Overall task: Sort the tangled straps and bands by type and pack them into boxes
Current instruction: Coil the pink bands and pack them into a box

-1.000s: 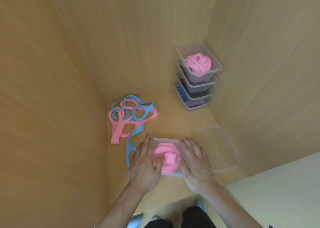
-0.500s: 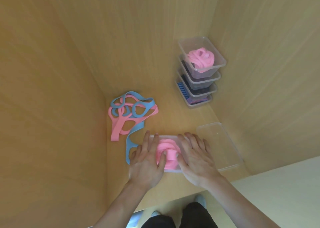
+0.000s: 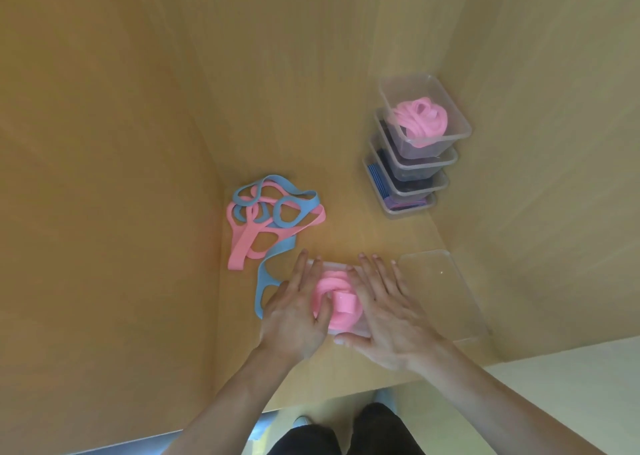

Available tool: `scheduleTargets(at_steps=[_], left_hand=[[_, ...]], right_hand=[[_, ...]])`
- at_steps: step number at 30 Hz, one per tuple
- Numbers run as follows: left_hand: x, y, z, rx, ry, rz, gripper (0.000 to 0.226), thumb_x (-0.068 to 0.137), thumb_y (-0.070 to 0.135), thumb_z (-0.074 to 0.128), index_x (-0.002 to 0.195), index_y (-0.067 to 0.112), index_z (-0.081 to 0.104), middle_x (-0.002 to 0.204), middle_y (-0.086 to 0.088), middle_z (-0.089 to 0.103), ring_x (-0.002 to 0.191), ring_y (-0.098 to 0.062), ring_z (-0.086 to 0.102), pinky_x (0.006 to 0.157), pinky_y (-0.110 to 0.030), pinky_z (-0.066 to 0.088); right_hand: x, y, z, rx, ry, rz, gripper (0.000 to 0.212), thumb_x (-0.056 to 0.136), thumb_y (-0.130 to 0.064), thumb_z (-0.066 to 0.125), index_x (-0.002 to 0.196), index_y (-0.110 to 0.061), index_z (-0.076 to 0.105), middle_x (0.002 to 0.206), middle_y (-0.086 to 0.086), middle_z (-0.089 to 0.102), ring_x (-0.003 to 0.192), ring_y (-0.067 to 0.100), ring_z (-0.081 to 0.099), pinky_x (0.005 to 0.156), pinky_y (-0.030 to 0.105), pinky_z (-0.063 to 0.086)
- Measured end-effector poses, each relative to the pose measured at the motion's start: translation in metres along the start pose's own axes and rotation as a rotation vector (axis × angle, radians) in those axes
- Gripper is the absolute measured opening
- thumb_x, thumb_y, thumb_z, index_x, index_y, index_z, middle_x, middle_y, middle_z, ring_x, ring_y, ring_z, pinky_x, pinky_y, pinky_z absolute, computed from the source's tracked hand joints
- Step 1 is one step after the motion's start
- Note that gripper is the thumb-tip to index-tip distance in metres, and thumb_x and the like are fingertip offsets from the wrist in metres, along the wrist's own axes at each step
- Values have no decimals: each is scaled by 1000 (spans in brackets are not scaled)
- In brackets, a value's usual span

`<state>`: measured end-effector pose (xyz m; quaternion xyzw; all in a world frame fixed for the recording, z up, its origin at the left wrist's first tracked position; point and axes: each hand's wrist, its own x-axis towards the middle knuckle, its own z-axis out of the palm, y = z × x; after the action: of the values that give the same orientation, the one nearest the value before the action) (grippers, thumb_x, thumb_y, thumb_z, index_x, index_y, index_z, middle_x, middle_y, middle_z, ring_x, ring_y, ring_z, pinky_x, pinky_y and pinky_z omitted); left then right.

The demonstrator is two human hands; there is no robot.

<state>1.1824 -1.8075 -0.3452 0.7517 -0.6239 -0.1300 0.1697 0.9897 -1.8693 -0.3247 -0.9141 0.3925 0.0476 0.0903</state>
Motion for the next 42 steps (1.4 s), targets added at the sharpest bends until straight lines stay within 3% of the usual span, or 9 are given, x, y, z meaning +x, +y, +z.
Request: scheduleTargets(at_steps=[4,7,11,15,18,21,30,33,42], left_hand=[[11,0,-5,3,-84,-4,77,87,67,9,159,39,12,168,17,-7,134,-19,48,105,-41,42],[13,-6,-7,-83,-143,12,76,86,67,13,158,43,10,165,23,-11,142,-13,38,109,-43,38],[16,-13,-11,-477,-123,-18,58,100,43,40,155,43,23,163,31,5,148,10,10,122,-38,24],[12,-10,-18,-728,12,-186,53,98,31,42,150,41,37,157,26,30,146,7,24,122,-32,26],[4,-7,-25,-843,57,-252,42,94,35,45,133,51,48,140,30,48,130,8,44,107,-21,39],[-6,-4,-30,-927,75,-313,36,88,39,45,120,52,53,132,31,54,117,15,50,93,-9,38],[-14,4,-49,-1087,-53,-197,55,94,47,62,145,35,47,141,13,58,134,-7,51,113,-40,39],[-10,5,-50,-1086,-45,-199,66,89,50,67,149,36,42,147,14,52,138,-7,47,117,-44,37],[-5,1,-40,-985,-34,-169,63,87,54,69,144,45,44,140,17,57,129,-6,54,112,-45,42]], right_hand=[[9,-1,-7,-33,-34,-25,116,79,-88,23,160,-9,0,168,12,-10,155,27,-8,125,43,-8],[13,-3,-12,5,-26,-20,113,78,-87,31,159,-12,7,168,8,-2,150,30,13,122,46,10],[20,-11,-16,35,-22,-22,109,71,-87,35,157,-26,8,167,2,-1,148,26,15,118,47,17],[26,-15,-17,25,40,-53,104,70,-85,43,151,-23,20,152,2,26,137,25,31,114,43,25],[29,-13,-19,64,71,-58,103,67,-85,45,147,-24,25,140,-2,35,128,23,38,106,40,32],[31,-11,-23,99,80,-40,102,66,-86,44,146,-24,27,137,-4,37,127,21,39,104,37,33],[30,-10,-44,670,-19,91,98,69,-80,57,148,-31,25,135,-18,31,128,7,33,109,29,30],[31,-11,-44,711,-27,114,93,76,-75,62,149,-31,24,135,-21,28,125,2,31,111,30,30],[32,-2,-42,752,-65,186,80,73,-80,60,135,-40,30,134,-17,39,125,10,41,107,34,38]])
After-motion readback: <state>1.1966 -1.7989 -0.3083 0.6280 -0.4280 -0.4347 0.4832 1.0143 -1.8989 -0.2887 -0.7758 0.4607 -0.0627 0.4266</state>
